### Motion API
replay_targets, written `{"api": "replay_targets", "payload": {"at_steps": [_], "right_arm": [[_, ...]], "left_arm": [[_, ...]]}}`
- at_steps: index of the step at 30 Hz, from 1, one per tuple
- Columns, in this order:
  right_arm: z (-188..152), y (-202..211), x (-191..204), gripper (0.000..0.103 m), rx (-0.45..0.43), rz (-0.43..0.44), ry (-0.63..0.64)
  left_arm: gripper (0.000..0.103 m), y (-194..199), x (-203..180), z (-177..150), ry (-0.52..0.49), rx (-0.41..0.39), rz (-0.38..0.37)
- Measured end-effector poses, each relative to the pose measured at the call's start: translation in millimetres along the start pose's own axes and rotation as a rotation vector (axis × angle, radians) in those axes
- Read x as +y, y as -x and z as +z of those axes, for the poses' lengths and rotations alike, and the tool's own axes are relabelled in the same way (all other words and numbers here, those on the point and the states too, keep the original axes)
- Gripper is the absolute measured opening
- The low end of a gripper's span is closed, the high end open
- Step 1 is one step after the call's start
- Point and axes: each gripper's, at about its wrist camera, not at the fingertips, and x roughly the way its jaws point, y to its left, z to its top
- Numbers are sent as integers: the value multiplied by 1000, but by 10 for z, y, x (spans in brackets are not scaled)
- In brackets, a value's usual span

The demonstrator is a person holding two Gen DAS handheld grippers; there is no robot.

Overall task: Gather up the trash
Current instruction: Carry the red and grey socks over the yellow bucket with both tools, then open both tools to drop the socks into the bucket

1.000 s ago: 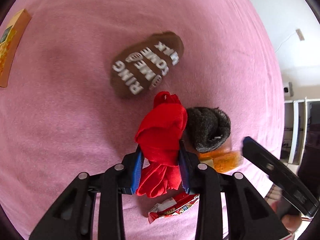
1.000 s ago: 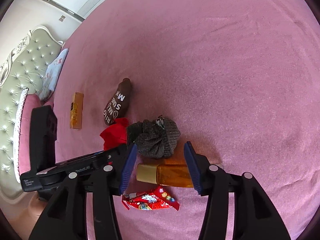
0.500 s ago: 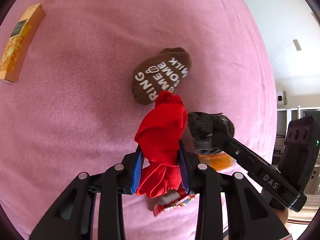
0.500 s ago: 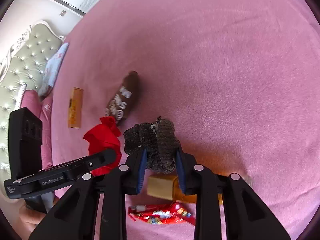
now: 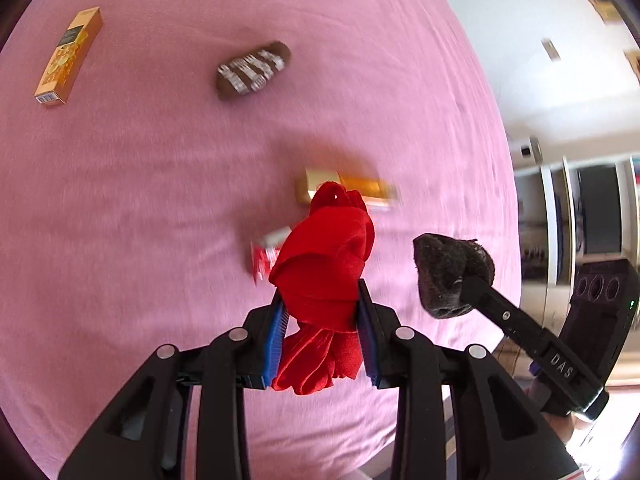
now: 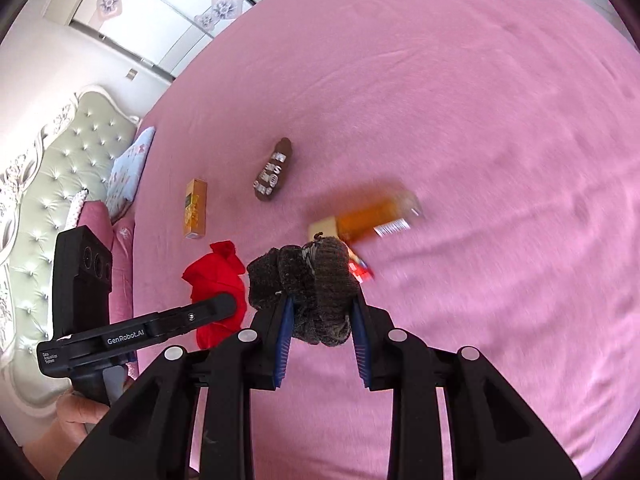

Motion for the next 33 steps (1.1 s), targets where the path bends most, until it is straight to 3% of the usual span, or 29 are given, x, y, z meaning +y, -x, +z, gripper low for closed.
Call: {"api": "replay_targets", "payload": {"at_steps": [6,14,22,28,33], "right_arm": [[-691,622,-391,27,-86,-52,-119],[-1627,1333,-1031,27,-156,-129,-297],[-2608,1980,-1778,27,-228,-220,-497],[-3403,2286,-2338,27,-226,-295,-626],[-4054,2320,-2782,27,-198,-301,-743]], "left_arm": [[33,-78,-506,-530,-100,60,-9],[33,-366,-1326,-1275,-324,186,-33],[33,-1047,-2289,-2188,-557,362,-43],[33,-1603,-2812,-2906,-673,484,-33],[33,-2150,-3091,-3534,-738,598,0]]}}
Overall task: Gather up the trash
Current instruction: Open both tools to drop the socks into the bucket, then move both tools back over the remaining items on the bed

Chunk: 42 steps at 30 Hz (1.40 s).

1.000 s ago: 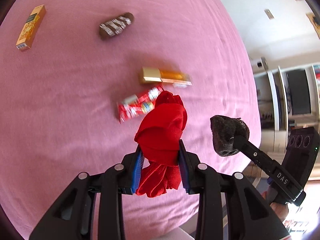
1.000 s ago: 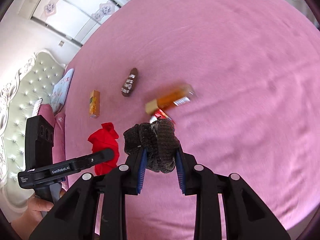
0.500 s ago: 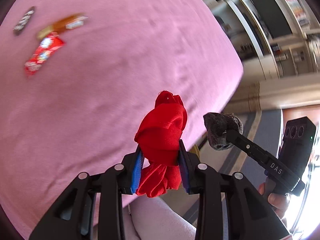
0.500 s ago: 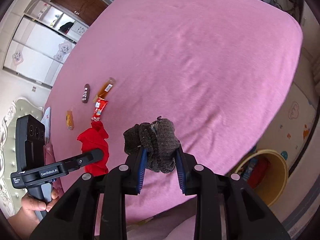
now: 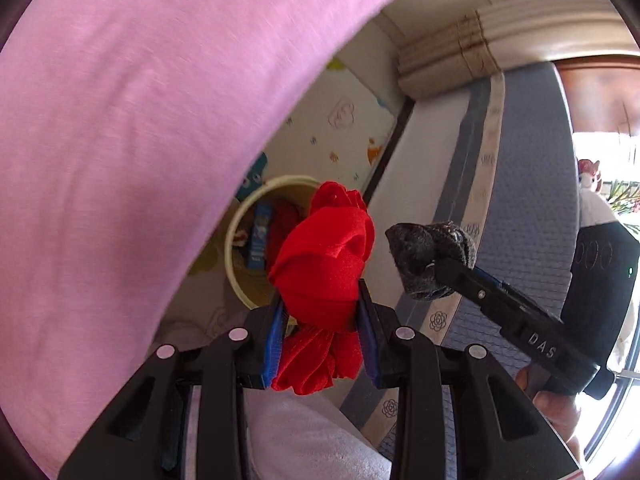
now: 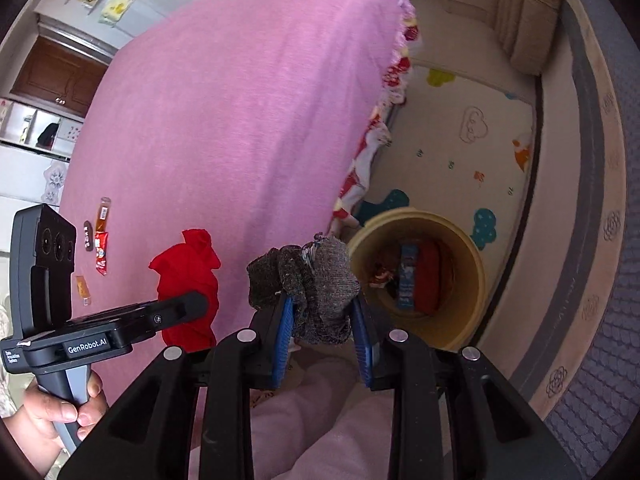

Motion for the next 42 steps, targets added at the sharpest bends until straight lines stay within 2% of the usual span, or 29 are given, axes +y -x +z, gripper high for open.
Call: {"api": "replay_targets", "payload": {"at_steps": [5,7,9,10,11,14,20,31,37,42], "right_arm": [[-96,-58,-486,29,12,4,-93],[-121,-106,-590,35,22,-8,-114],[-142,-157,-696,43,41,-24,-132],[-156,-157,-737,46,39,-27,-138],[-171,-166,-799,47,38,-31,-150],[-240,-163,-971,47,39,-27,-187],[-300,-128,-1068,47,44,-21,-185],[-95,-75,-748,47,34,-11,-107],[68,-20,-325,47,27,1,-25],[197,-23,169,47,30,24,60]], "left_arm": [[33,-516,-270,16,-34,77,18],[36,-666,-346,14,-52,108,19],[50,-829,-415,33,-58,142,36],[63,-873,-419,27,-54,149,40],[66,-909,-434,32,-51,151,37],[69,-1029,-420,0,-49,177,49],[69,-1084,-401,-44,-55,188,74],[69,-729,-439,39,-70,111,55],[69,-381,-373,42,-78,50,39],[69,-6,-120,5,-38,-13,26]]}}
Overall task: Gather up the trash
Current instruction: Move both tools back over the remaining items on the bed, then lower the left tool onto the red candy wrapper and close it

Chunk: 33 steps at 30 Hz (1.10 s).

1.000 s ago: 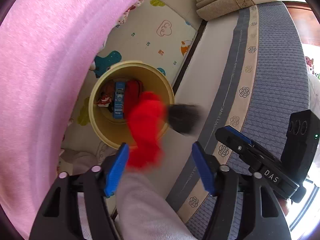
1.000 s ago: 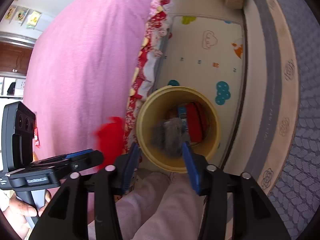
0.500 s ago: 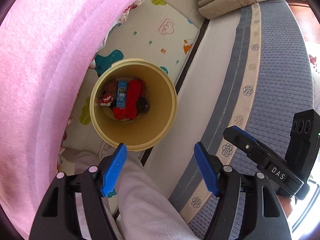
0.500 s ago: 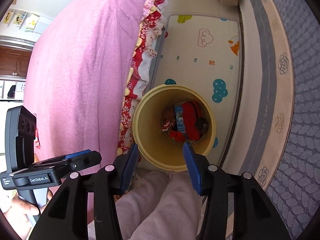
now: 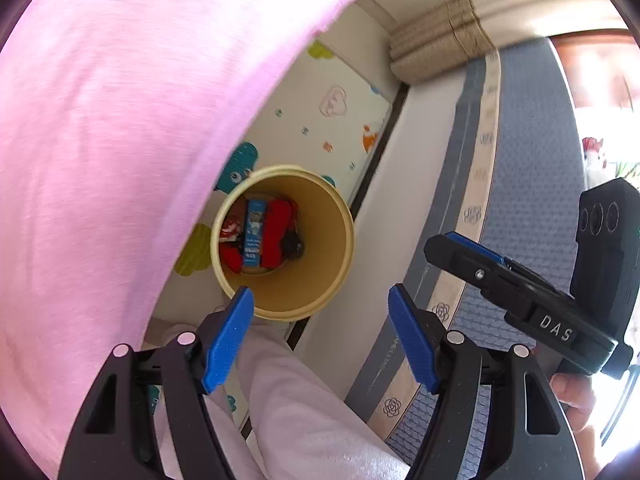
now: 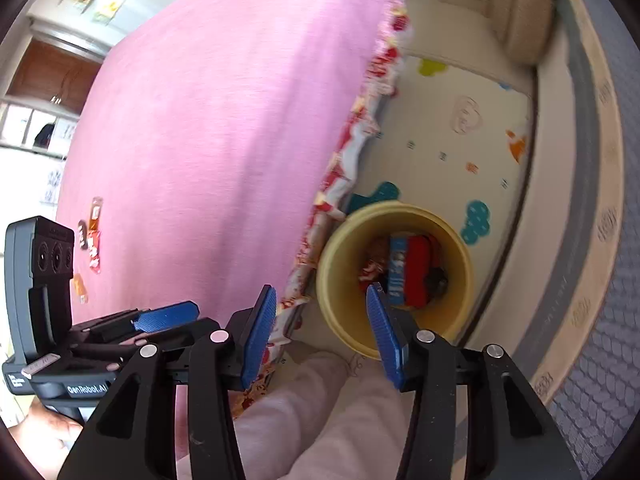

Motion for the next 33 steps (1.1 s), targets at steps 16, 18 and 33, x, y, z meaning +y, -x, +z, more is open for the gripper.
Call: {"api": "replay_targets", "payload": {"at_steps": [16,18,33], "right_arm": [[412,-397,2463,47,52,126,424],[405,-473,2744,47,58,137,461],[412,-1156,4389,47,125,201,687]], "left_arm": [[69,1678,1686,-301,328,-330,70],[69,1883,1945,-358,367,-369,88],[69,2567,3202,-561,501,-469,185]]}}
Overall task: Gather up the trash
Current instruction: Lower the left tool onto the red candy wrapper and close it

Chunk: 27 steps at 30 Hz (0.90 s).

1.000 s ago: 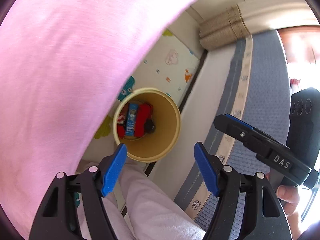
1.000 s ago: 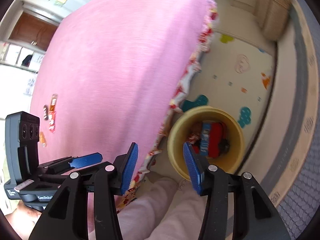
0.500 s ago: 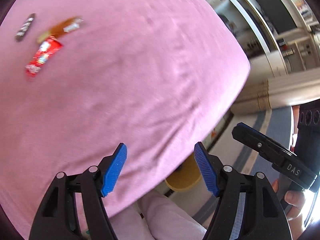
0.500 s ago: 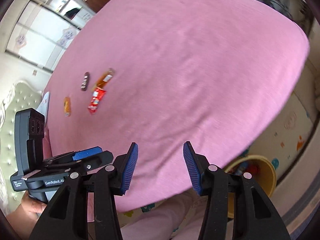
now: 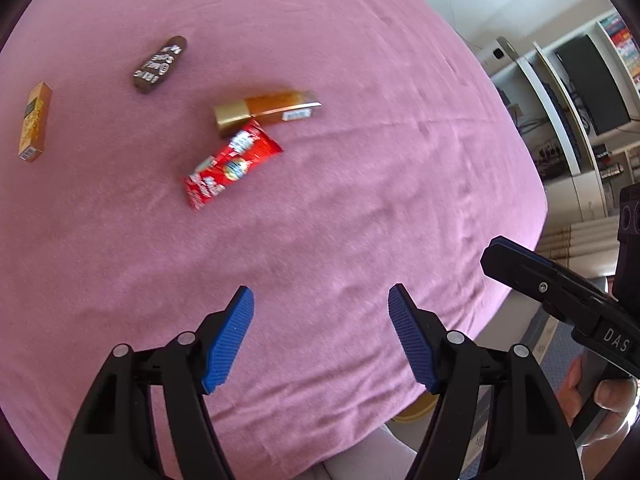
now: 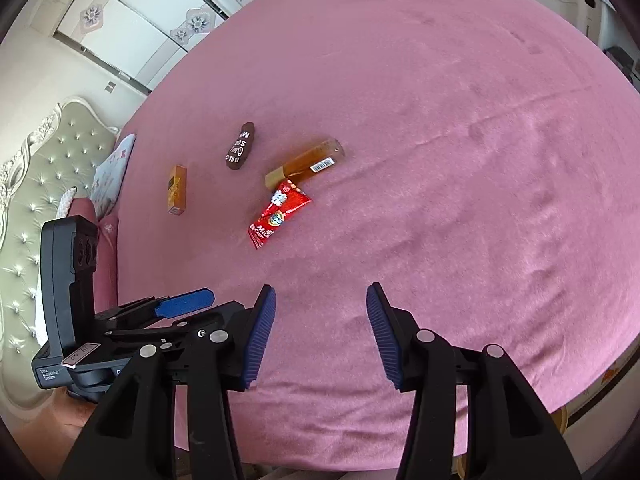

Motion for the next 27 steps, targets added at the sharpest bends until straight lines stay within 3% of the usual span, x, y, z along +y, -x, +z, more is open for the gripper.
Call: {"api": "replay_targets", "payload": {"at_steps": [10,18,21,23,27], "right_arm": [[595,-663,114,47,89,12,131],[914,-1096,-3,47,149,22,135],[983,-1165,-19,47,158,28,125],[1020,-1215,-9,47,161,29,124],[1064,-1288,9,47,167,31,107]], "left_arm": [[70,-409,393,548,-18,16,137],[69,-1009,603,941,-24,81,143],[69,-1124,628,1017,-38,73,183],[55,-1156,660,1070,-27,76,178],[48,-1163,729,1122,-11,77,176]]}}
